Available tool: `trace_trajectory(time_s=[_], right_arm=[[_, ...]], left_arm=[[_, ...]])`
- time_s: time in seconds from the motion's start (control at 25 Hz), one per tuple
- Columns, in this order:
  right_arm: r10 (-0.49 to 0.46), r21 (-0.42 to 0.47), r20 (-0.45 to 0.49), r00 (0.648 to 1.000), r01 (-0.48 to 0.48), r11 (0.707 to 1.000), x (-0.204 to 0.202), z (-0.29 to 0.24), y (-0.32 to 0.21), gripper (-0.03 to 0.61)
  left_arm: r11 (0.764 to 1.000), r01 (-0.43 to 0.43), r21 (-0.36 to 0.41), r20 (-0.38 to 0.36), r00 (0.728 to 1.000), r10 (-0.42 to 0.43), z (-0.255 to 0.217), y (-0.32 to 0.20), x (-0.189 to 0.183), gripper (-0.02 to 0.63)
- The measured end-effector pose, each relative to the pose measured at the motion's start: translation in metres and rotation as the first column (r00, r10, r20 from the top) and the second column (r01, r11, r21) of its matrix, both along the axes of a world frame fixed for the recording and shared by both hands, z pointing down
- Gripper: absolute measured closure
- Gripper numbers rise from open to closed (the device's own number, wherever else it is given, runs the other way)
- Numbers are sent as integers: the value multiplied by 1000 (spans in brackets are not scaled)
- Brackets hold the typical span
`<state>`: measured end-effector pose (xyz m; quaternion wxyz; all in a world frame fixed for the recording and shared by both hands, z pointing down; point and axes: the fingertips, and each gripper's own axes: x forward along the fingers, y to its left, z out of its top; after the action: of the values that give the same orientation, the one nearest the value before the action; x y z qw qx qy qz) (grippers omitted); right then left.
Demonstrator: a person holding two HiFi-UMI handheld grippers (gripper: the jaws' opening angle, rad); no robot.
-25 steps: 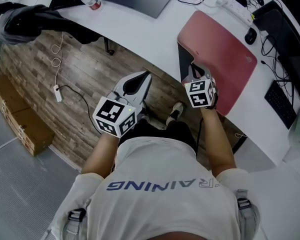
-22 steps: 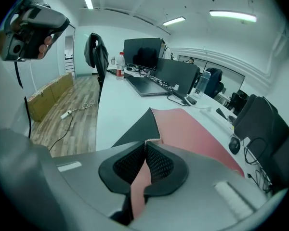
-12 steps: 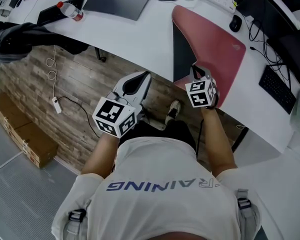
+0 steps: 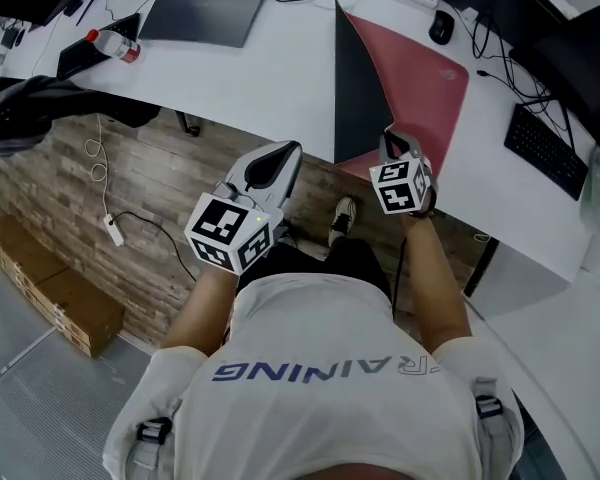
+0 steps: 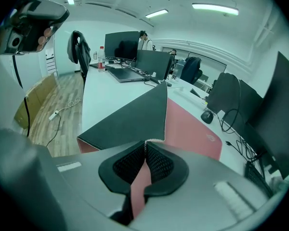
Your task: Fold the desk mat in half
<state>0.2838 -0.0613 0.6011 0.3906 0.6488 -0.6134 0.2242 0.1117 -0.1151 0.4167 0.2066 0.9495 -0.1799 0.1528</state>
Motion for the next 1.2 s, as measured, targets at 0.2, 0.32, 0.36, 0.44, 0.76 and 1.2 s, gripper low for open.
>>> trace_trajectory(time_s=[0.2, 0.32, 0.36, 0.44, 0.76, 1.2], right_arm=[[43, -21, -3, 999, -43, 999, 15, 5, 27, 552], [67, -37, -1, 998, -67, 997, 23, 9, 44, 552], [77, -44, 0, 997, -76, 996, 24, 10, 50, 552], [95, -54, 2, 996, -94, 994, 27, 13, 60, 552], [163, -61, 8, 987, -162, 985, 39, 18, 97, 552], [273, -80, 8, 962, -272, 959, 51, 22, 149, 552]], left_arm=[[999, -50, 3, -1, 999, 50, -2, 13, 20, 615], [997, -80, 7, -6, 997, 80, -4, 22, 33, 615], [996, -90, 8, -7, 996, 90, -5, 25, 36, 615], [994, -108, 8, -5, 994, 108, -6, 29, 41, 615], [982, -186, 16, -7, 982, 186, -5, 56, 64, 615], [958, -286, 31, -17, 958, 287, -13, 83, 86, 615]])
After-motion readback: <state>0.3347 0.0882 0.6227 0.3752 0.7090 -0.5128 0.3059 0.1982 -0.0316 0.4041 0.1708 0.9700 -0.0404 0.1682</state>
